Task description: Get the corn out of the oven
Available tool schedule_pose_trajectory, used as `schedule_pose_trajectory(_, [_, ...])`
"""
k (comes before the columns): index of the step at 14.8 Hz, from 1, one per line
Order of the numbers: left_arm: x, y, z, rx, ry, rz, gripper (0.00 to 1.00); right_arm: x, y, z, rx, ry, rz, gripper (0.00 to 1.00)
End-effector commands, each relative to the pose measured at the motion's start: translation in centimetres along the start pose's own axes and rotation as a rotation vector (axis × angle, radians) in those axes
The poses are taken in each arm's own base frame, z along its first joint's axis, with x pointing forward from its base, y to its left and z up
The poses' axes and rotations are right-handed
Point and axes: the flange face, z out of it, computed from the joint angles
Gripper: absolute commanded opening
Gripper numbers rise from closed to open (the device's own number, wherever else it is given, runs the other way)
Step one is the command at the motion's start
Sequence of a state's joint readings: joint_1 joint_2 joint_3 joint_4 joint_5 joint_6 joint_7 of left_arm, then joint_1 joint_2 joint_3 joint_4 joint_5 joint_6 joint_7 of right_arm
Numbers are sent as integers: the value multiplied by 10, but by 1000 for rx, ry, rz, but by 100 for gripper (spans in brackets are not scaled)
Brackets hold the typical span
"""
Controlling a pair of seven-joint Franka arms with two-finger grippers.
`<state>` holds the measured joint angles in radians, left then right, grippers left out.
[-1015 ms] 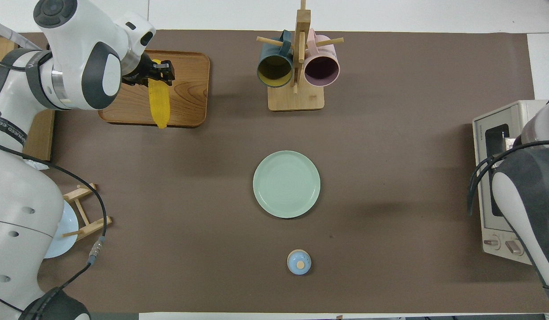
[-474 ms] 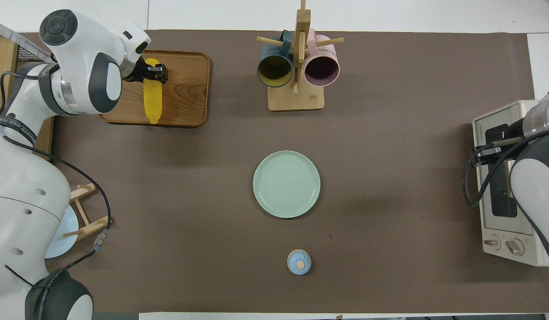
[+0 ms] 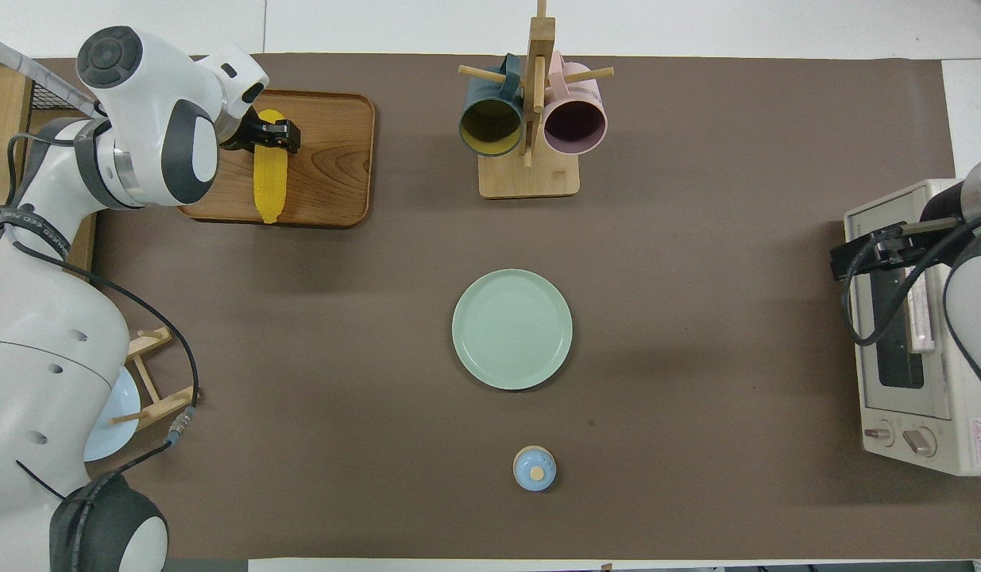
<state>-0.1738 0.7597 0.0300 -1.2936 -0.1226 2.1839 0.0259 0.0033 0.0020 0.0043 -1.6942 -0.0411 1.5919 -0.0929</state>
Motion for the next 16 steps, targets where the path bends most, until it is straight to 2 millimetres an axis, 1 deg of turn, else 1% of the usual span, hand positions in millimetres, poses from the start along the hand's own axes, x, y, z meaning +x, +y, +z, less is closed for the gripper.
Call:
schedule_pose_trajectory(1, [-4,-16,-37,-12,-30,-8,100,12,-10,-2,23,-15,21,100])
schedule_pose_trajectory(2, [-8,-16,-56,-12,-52,-13,100,10,-10,-3,23,-21,21,100])
schedule_pose_trajectory(3, [-12,-20,-79,-8,-67,-22,100,7,-10,-6,23,-15,23,100])
schedule_pose_trajectory(5, [-24,-31,-132,8,-85,-42,100,8,-10,-8,22,-6,22,100])
schedule_pose_trajectory(7, [-45,-40,-185,9,-112,-90,100,7,-11,-7,22,-7,20,100])
schedule_pose_trajectory(10, [-80,-40,-261,48,-169,-112,100,4,-10,-13,23,2,22,100])
schedule_pose_trajectory(11, [-92,-40,-284,54,-177,-111,100,3,-10,-14,21,5,22,100])
schedule_pose_trajectory(12, [-105,-41,-302,49,-192,-116,100,3,-10,-14,23,2,22,100])
schedule_pose_trajectory(13, [-122,-40,-323,43,-203,-117,100,2,-10,-14,23,1,22,100])
schedule_pose_trajectory(14, [-139,-42,-340,47,-219,-117,100,3,-10,-13,23,-1,22,100])
schedule_pose_trajectory(15, [-157,-47,-353,47,-240,-125,100,2,-10,-13,21,0,22,100])
schedule_pose_trajectory(16, [-169,-47,-357,45,-256,-127,100,2,-10,-13,23,-1,22,100])
